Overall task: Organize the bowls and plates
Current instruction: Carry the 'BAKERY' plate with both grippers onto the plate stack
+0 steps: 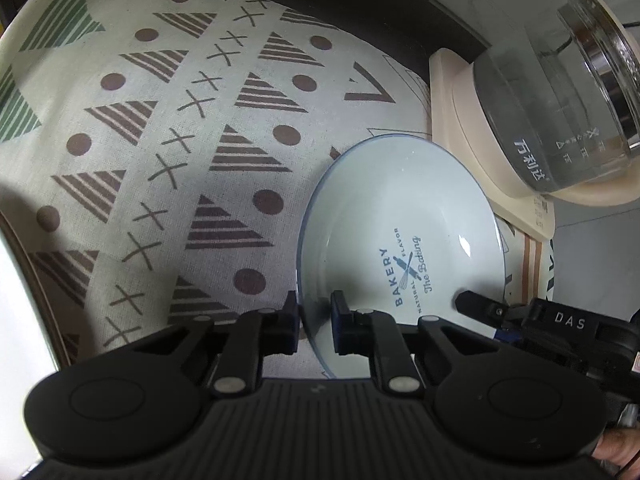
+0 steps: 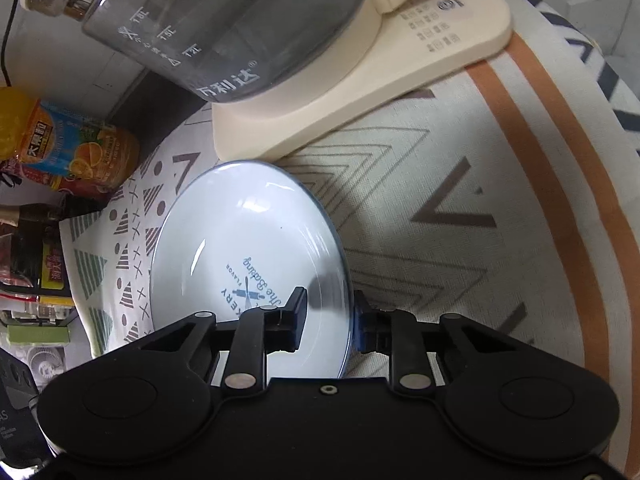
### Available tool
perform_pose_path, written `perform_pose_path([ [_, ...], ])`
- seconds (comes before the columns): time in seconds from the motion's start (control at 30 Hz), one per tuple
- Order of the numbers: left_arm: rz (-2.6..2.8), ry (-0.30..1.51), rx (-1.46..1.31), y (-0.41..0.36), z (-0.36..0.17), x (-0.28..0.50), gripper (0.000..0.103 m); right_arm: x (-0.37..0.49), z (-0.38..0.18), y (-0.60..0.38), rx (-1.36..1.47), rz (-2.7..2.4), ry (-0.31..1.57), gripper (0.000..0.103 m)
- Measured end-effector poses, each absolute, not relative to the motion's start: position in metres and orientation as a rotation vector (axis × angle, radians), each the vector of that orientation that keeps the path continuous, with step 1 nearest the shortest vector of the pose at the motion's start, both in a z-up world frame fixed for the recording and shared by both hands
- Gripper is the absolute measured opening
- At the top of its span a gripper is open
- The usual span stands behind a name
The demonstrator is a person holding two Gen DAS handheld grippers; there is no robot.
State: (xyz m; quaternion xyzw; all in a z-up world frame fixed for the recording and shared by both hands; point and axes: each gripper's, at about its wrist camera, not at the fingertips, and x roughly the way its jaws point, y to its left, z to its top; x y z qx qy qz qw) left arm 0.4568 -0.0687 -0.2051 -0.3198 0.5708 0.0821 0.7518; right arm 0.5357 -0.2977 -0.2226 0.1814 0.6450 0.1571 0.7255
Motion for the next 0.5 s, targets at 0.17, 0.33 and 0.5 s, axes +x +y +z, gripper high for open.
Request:
perform_pose_path([
  [0.17, 0.193, 1.211, -0.689, -0.066, -0.195, 0.453, 0.012, 0.538, -0.220, -0.303, 0.404, 0.369, 1.406, 0.011],
  [0.33, 0.215, 1.168, -0.691, -0.055, -0.181, 0.447, 0.011, 0.534, -0.205, -0.299, 0.399, 0.436, 1.362, 0.009],
  [0.5, 0.227, 1.119, -0.699, -0.045, -0.168, 0.442, 0.011, 0.532, -0.192, -0.288, 0.375, 0.477, 1.331, 0.009],
])
